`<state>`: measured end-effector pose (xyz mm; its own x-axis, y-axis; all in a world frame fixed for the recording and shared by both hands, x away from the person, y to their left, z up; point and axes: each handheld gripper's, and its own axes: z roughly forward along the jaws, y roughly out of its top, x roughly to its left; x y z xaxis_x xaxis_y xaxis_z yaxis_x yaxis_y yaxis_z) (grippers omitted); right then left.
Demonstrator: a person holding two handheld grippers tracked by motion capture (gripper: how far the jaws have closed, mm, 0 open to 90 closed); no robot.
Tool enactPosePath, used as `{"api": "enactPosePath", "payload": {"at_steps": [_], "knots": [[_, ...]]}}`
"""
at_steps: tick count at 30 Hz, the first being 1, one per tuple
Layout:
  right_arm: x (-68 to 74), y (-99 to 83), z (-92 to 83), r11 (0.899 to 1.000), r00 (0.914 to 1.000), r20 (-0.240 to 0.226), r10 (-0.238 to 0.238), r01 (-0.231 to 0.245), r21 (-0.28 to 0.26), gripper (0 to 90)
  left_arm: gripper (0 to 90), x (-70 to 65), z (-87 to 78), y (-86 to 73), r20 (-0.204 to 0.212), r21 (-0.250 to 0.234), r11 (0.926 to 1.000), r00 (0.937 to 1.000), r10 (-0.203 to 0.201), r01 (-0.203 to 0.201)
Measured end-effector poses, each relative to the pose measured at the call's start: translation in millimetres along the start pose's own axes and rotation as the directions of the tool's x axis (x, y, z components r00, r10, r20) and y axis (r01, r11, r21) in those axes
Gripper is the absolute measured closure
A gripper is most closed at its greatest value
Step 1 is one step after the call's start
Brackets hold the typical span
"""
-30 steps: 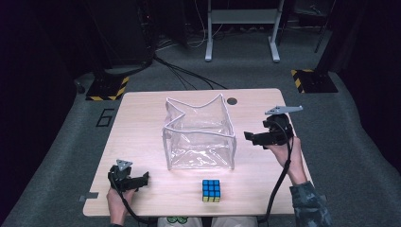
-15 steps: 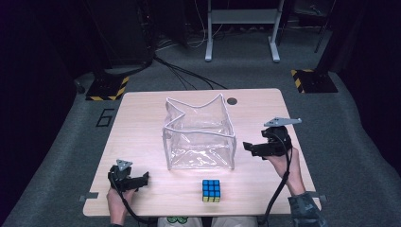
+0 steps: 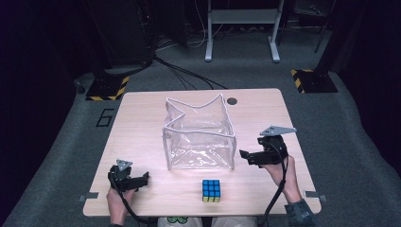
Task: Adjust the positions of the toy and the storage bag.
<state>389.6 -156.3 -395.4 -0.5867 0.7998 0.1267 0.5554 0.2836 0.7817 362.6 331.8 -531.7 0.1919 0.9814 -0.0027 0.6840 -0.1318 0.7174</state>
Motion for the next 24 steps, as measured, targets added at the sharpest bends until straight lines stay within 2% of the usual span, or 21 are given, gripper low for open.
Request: {"api": "enactPosePath", "payload": {"at_steps": [7,19,24], "knots": [[5.9,-8.2,3.0,1.000,1.0000,-0.004,0.002,-0.002,0.003,10.4,0.6,0.0,0.0,0.0,0.000,0.000,1.0000,1.0000,0.000,0.000],[21.8,-23.1,14.0,1.000,0.9997,-0.007,-0.023,0.023,0.013,10.5,0.6,0.0,0.0,0.0,0.000,0.000,1.0000,1.0000,0.000,0.000],[29.0,-29.6,22.0,0.999,0.9990,-0.027,-0.035,0.036,0.027,10.5,0.6,0.0,0.0,0.0,0.000,0.000,1.0000,1.0000,0.000,0.000]]}}
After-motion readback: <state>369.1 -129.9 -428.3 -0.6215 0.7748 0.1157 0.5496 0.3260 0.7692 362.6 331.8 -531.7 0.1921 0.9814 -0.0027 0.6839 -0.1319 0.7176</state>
